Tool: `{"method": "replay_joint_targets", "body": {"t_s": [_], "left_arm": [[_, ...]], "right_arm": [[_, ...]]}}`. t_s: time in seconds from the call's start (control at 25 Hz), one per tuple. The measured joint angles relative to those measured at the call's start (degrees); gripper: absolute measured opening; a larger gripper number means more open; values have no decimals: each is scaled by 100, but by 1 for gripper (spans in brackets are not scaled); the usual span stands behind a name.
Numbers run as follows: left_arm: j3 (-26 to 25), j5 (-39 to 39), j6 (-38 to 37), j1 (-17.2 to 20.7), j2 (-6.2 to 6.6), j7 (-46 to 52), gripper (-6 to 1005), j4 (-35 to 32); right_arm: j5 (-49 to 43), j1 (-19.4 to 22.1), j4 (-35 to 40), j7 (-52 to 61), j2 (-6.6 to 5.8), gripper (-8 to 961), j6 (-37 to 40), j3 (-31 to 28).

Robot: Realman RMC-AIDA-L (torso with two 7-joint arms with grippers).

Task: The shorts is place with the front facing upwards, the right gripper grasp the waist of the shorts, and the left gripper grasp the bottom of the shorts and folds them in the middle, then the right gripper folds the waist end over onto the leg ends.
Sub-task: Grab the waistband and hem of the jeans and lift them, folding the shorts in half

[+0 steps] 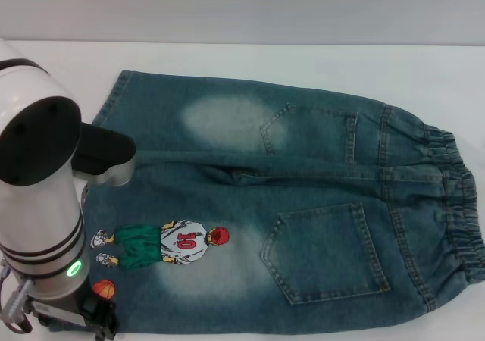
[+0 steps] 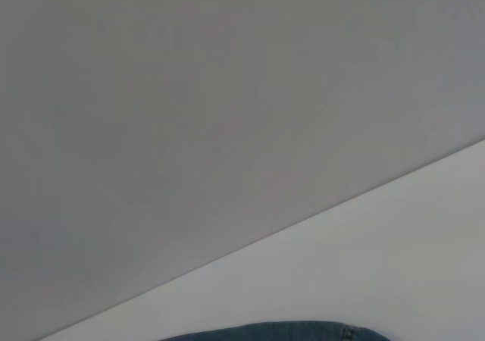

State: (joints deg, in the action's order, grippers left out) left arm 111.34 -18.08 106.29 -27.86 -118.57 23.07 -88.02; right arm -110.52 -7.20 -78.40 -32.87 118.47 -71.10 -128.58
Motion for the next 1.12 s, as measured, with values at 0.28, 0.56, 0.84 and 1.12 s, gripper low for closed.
{"method": "replay_joint_targets", "body": {"t_s": [0.28,0.56,0.84,1.12], "left_arm": [[26,-15,-62,-9,0,8,775,42],[28,-80,-122,-21,1,6,775,108],[38,-95,-123,-60,1,3,772,147],[63,117,-53,-105,21,94,770,144]], "right_arm": [[-7,5,0,0,0,750,-11,0],[-13,5,1,0,0,750,-19,0],[-13,8,1,0,0,750,-19,-3],[-14,9,8,0,0,751,-17,-8]]}}
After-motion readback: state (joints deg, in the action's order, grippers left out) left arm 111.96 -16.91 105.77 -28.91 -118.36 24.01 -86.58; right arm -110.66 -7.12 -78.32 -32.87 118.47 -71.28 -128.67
